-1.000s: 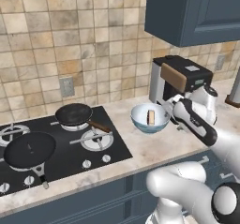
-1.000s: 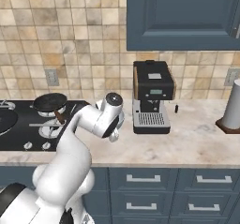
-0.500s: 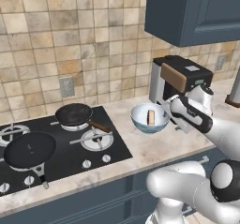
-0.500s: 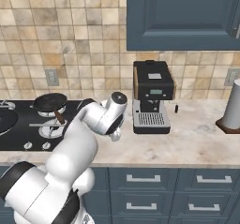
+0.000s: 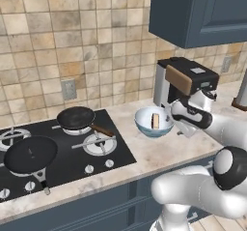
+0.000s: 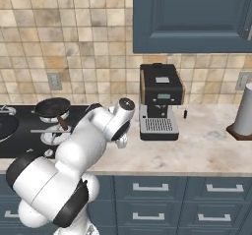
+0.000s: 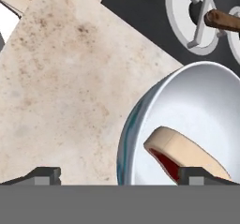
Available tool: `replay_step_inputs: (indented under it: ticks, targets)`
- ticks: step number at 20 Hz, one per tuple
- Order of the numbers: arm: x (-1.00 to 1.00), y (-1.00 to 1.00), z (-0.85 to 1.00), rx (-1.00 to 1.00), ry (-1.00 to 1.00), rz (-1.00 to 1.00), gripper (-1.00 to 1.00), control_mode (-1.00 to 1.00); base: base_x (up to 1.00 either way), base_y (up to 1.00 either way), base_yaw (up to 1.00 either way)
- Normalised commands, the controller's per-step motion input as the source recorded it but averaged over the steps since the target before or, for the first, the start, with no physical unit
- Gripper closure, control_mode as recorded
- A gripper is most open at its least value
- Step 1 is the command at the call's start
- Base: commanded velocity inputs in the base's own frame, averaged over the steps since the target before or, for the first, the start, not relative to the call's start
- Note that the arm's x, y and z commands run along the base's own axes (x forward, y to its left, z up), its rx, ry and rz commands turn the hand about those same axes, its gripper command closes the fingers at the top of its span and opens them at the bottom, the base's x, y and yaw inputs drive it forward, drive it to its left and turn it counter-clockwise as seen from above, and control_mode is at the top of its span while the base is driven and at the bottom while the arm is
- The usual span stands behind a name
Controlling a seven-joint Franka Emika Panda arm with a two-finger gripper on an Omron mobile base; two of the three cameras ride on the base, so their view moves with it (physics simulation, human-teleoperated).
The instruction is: Place one of the steaks on the plate and the other in the bowl. Then place the bowl in the fridge.
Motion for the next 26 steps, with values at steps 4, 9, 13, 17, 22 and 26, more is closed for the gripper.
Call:
replay_step_inputs:
  ticks: [4, 9, 13, 17, 22, 26]
  targets:
    - [0.21, 0.0, -0.13, 0.02, 0.03, -0.03, -1.0, -1.0, 0.0, 0.0, 0.0]
    - [0.16, 0.0, -0.1, 0.02, 0.03, -0.04, -1.0, -1.0, 0.0, 0.0, 0.0]
    - [0.12, 0.0, -0.13, 0.02, 0.03, -0.04, -1.0, -1.0, 0.0, 0.0, 0.0]
    - [0.13, 0.0, -0.14, 0.01, 0.03, -0.05, -1.0, -1.0, 0.0, 0.0, 0.0]
    - [0.14, 0.0, -0.18, 0.0, 0.05, -0.05, -1.0, -1.0, 0.0, 0.0, 0.0]
    - [0.09, 0.0, -0.19, 0.0, 0.05, -0.05, -1.0, -1.0, 0.0, 0.0, 0.0]
